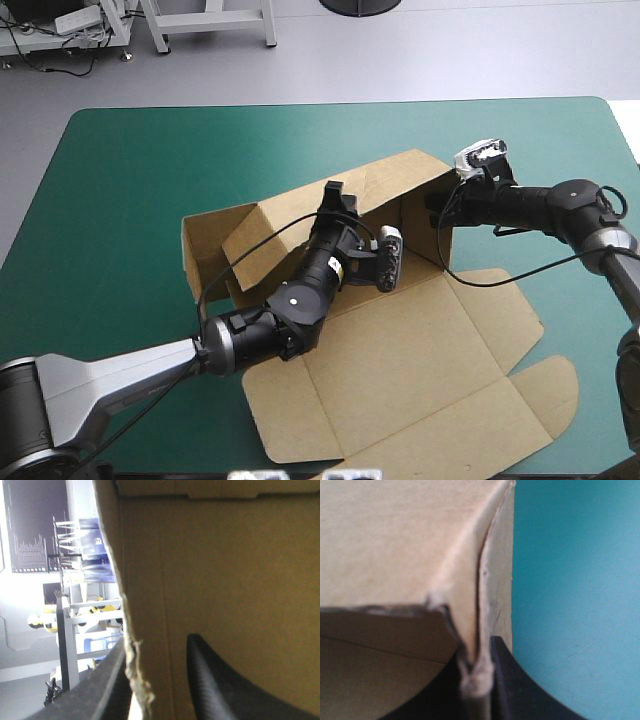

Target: Fold the box

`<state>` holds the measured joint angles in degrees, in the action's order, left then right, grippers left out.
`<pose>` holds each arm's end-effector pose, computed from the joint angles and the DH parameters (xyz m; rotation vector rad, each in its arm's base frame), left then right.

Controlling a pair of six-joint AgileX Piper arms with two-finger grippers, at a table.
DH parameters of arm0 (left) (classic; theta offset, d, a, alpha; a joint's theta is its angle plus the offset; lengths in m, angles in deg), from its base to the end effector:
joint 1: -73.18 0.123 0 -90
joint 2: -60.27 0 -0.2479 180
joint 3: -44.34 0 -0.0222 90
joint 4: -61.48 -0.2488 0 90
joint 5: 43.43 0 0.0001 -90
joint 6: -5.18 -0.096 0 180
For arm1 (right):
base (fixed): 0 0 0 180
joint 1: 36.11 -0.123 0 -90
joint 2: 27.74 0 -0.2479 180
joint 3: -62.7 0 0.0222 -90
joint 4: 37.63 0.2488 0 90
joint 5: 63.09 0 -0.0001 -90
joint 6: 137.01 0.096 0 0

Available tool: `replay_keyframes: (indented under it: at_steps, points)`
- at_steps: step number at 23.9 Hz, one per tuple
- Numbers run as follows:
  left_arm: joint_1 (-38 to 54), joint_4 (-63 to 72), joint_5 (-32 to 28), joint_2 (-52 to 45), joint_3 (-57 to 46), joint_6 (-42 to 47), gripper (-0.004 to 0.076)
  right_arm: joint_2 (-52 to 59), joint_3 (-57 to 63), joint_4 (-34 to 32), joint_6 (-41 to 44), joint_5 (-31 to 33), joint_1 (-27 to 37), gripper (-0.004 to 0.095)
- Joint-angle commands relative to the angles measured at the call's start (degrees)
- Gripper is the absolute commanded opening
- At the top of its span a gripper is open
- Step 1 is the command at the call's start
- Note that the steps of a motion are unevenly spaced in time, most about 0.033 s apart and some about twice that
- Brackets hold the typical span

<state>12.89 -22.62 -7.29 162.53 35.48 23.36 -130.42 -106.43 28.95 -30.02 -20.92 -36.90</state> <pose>0.2288 -0.2872 0.2630 1.5402 1.2548 0.6759 0.3454 0.0640 0.2339 -0.5922 2.1349 0.6476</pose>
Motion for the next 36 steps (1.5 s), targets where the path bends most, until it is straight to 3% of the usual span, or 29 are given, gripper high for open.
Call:
replay_keyframes:
  at_steps: [1,11,20,23,24,25,27,31,33,36]
  points:
    - [-3.96,-4.01,-2.77,-1.39,1.22,3.66,0.0254,1.77,-1.38,0.65,3.03,1.96,0.00,-0.0014]
    - [-13.70,-6.44,2.47,-1.39,1.22,3.96,0.0253,1.77,-1.38,-0.70,5.71,1.05,0.00,-0.0015]
    - [-20.61,-11.31,13.26,-1.61,1.22,15.51,0.0249,1.77,-1.38,-1.34,6.77,0.48,0.00,-0.0015]
    - [-21.55,-13.48,15.14,-2.96,1.22,19.36,0.0158,1.77,-1.38,-1.73,8.13,0.48,0.00,-0.0015]
    - [-21.55,-13.16,13.79,-4.52,1.76,22.27,0.0033,1.77,-1.38,-2.67,8.70,0.48,0.00,-0.0015]
    - [-21.55,-12.89,13.51,-5.51,2.29,23.63,-0.0003,1.77,-1.38,-3.42,9.10,0.48,0.00,-0.0016]
    - [-21.55,-12.50,12.30,-8.80,4.73,26.91,0.0005,1.77,-1.38,-5.43,11.09,0.48,0.00,-0.0015]
    - [-14.37,4.18,0.96,-15.34,12.52,26.33,0.0017,1.77,-1.38,-6.69,13.00,1.37,0.00,-0.0016]
    - [-3.30,13.90,-3.56,-18.37,15.73,20.72,0.0017,1.77,-1.38,-8.04,15.08,2.36,0.00,-0.0015]
    - [8.75,24.06,-4.53,-19.73,17.18,13.56,0.0017,1.77,-1.85,-14.14,20.17,3.47,0.00,-0.0014]
